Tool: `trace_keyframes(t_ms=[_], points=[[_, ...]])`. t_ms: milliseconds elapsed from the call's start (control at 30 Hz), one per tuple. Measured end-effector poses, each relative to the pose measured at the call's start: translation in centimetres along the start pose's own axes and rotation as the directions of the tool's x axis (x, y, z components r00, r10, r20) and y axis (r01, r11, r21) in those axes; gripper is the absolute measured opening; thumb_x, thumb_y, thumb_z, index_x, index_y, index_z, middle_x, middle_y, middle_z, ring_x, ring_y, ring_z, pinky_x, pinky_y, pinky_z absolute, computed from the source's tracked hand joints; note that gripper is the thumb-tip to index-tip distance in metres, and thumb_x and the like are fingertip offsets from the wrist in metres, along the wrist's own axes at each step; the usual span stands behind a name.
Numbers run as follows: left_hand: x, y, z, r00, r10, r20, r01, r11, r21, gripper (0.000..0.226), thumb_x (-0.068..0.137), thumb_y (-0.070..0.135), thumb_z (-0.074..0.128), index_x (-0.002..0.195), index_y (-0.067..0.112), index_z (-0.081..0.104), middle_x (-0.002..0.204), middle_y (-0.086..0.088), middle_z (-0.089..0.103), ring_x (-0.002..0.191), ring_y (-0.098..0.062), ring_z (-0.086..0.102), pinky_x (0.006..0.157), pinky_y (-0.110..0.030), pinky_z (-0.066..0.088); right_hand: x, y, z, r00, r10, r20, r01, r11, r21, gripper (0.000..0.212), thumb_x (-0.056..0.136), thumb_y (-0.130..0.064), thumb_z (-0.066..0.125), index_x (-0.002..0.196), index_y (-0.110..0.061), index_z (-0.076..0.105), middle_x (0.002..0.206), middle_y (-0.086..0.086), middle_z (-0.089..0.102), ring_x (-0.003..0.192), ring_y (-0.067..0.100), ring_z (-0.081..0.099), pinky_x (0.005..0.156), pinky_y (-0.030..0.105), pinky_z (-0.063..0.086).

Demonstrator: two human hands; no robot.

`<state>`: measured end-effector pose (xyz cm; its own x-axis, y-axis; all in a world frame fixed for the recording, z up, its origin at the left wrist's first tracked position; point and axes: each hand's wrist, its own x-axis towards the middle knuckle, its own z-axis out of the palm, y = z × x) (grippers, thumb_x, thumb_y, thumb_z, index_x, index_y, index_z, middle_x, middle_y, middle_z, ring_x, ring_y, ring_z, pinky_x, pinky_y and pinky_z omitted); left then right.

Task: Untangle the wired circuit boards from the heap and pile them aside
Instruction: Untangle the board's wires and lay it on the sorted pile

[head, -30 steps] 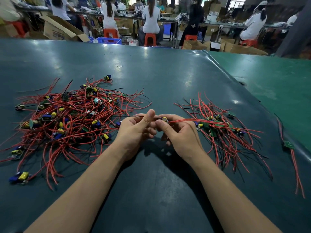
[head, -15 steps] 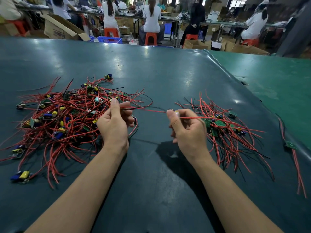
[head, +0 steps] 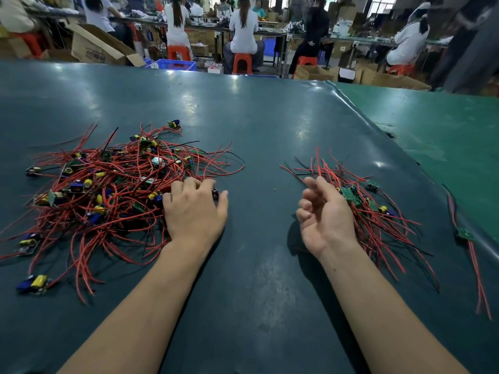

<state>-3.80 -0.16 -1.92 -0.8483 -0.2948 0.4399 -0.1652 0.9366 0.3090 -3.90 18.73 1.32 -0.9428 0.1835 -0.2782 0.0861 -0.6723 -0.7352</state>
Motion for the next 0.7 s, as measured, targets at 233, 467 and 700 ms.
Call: trace_keyframes(t_ms=[233, 467, 700], points=[[-0.1, 0.5, -0.7, 0.984, 0.129, -0.120, -0.146, 0.977, -0.153, 0.020, 0.085, 0.030, 0.067, 0.102, 0.019, 0.065, 0.099, -0.003, 0.071, 0.098, -0.032, 0.054, 0.082, -0.043, 0.037, -0.5, 0.9, 0.3, 0.986, 0.024, 0.168, 0.042, 0.923, -0.383, 0.021, 0.098, -0.020, 0.056, 0.083, -0.009, 0.066, 0.055, 0.000, 0.056, 0.040, 0.009, 0.044, 0.037, 0.016, 0.032], [-1.6, 2.1, -1.5, 0.714, 0.611, -0.341, -0.697, 0.668, -0.262, 0.022, 0.078, 0.018, 0.064, 0.099, 0.015, 0.071, 0.106, 0.008, 0.071, 0.086, -0.026, 0.053, 0.077, -0.039, 0.041, -0.8, 1.9, 0.5, 0.925, -0.005, 0.381, 0.200, 0.857, -0.475, 0.020, 0.089, -0.031, 0.065, 0.087, -0.013, 0.070, 0.075, -0.004, 0.068, 0.049, 0.010, 0.056, 0.039, 0.019, 0.041], [-2.5, 3.1, -1.8, 0.638, 0.522, -0.566, -0.737, 0.629, -0.250, 0.008, 0.086, 0.015, 0.067, 0.084, 0.009, 0.073, 0.089, -0.004, 0.069, 0.079, -0.028, 0.058, 0.074, -0.040, 0.046, -0.8, 1.0, 0.6, 0.925, -0.181, 0.333, 0.272, 0.929, -0.251, 0.009, 0.091, -0.005, 0.063, 0.083, -0.008, 0.066, 0.073, 0.006, 0.071, 0.061, 0.017, 0.068, 0.050, 0.023, 0.050]])
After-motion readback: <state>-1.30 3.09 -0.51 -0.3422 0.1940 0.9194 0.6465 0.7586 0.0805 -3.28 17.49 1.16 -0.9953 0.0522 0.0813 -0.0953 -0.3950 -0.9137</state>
